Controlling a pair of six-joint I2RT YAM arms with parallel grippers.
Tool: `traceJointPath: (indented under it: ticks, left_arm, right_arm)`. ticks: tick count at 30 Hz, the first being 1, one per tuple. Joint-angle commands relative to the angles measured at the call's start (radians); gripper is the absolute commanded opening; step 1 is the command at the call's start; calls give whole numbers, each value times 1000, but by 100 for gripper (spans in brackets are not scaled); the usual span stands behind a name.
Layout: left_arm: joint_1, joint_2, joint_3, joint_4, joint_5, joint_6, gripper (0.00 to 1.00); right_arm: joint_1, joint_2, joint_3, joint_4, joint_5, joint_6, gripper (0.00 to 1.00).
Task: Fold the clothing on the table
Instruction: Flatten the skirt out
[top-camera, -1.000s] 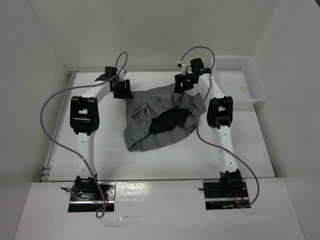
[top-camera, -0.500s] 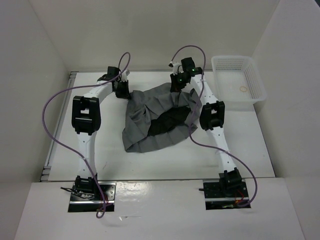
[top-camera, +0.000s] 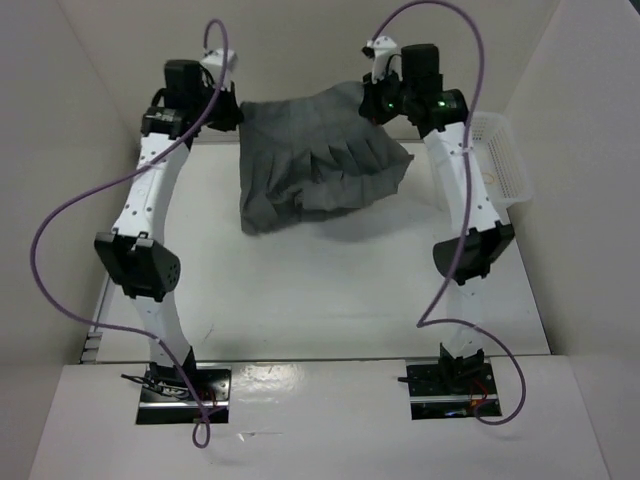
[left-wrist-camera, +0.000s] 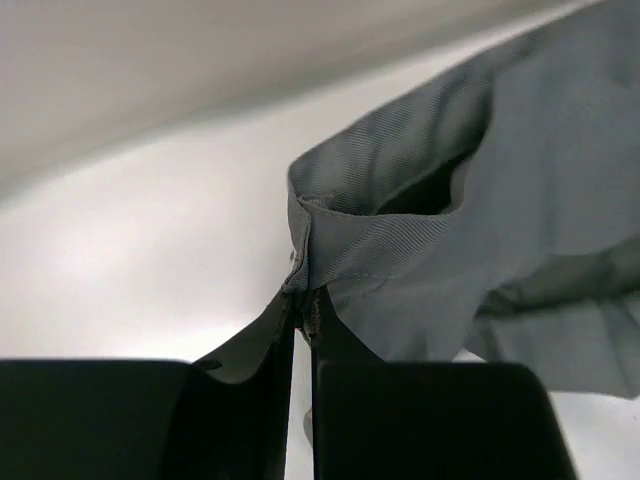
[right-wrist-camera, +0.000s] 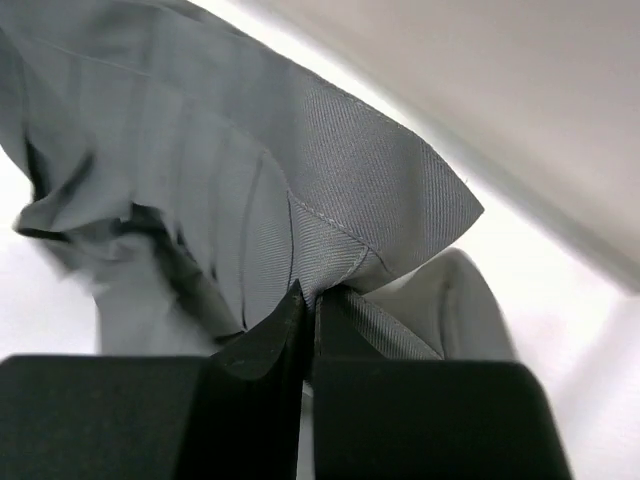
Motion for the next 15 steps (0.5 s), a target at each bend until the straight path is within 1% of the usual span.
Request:
traceJointPath:
  ticks: [1,2,3,4,5,6,7,8,9,10,12,13,15]
  left_arm:
    - [24,-149,58,-57,-11,70,7]
    - [33,-170,58,-57,-2,84,7]
    - [33,-190,58,-68,9,93,7]
    - [33,-236,46,-68,39,112,7]
    - [33,-262,32,-68,53,121,7]
    - [33,-290,-4,-68,68,121,7]
    - [33,-345,-25,-68,99,135,7]
    - [33,-373,-43,-68,108,135,7]
    - [33,-414,-57,-68,109,135,7]
    - [33,-434,-87,-68,121,144,7]
    - [33,-492,-135,-68,132,144,7]
    - [33,-511,-161,-68,148,144,7]
    - [33,-560,-227,-80,202,169,7]
  right_arm:
    - [-4,-174,-107,55,55,-35,0]
    - [-4,-206,-137,69,55,-35,0]
    - [-4,-240,-204,83,55,-35,0]
    - [-4,-315,-240,92,45,-50,0]
    - [-4,-352,-278,103,45,-68,0]
    - [-4,-390,-348,115,32,-81,0]
    - [-4,-465,-378,115,32,-105,0]
    - [-4,-501,-407,115,32,-116,0]
    - [-4,-537,-477,124,32,-125,0]
    - [-4,-609,-513,138,55,-125,0]
    - [-4,-668,-624,181,110,-125,0]
    - [-4,-691,-652,181,129,-125,0]
    - [-39,-752,-720,181,106,-125,0]
